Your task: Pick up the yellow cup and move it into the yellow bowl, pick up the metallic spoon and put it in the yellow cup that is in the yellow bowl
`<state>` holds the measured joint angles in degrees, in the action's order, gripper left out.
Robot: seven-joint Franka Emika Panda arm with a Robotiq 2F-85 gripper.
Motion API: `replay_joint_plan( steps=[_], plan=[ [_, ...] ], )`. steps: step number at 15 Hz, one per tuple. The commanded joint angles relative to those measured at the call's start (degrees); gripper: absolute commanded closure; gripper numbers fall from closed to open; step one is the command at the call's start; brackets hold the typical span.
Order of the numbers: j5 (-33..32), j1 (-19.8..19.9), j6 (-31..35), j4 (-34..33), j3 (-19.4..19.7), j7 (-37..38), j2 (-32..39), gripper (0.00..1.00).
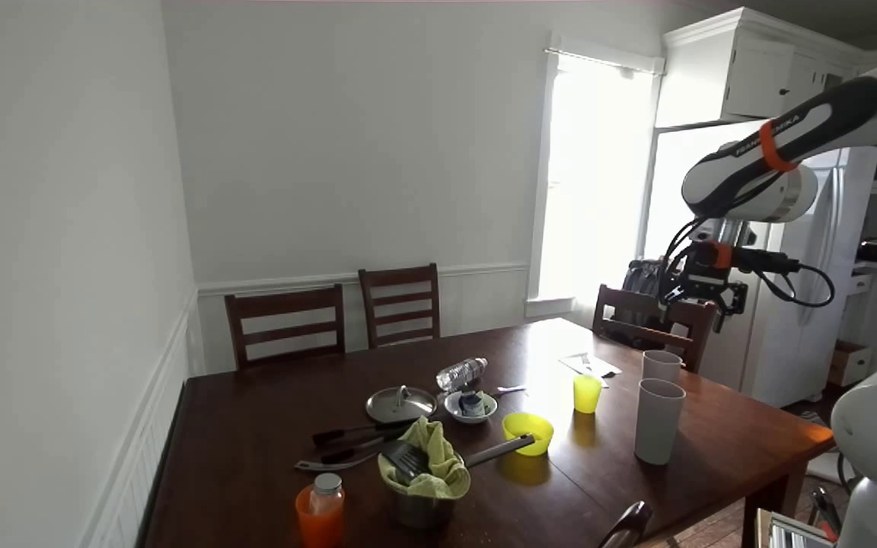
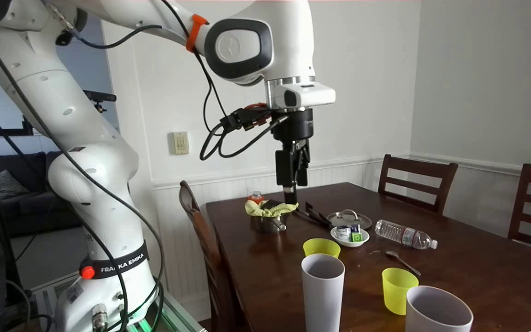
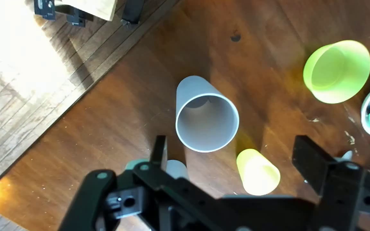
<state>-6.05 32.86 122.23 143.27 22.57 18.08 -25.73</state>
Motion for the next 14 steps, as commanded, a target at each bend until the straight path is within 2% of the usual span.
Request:
replay_joint_plan(
  steps=[1,7,11,12,13,14],
  plan=[
    [4.1,-2.2,1.4,-10.0,1.1,-0.8,14.0,0.0],
    [2.6,-6.5,1.3,-20.6,0.4,0.6,30.0,0.0],
    [5.5,-6.4,1.5,-25.5,1.5,-1.8,38.0,0.0],
    [6.1,-6.1,1.8,-26.2,1.7,-1.5,39.3,0.0],
    [4.3,-7.4,1.9,-23.0,1.6,-0.2,35.9,0.0],
    [4.7,-7.3,1.9,-24.0,1.9,-0.3,37.4,0.0]
  ],
)
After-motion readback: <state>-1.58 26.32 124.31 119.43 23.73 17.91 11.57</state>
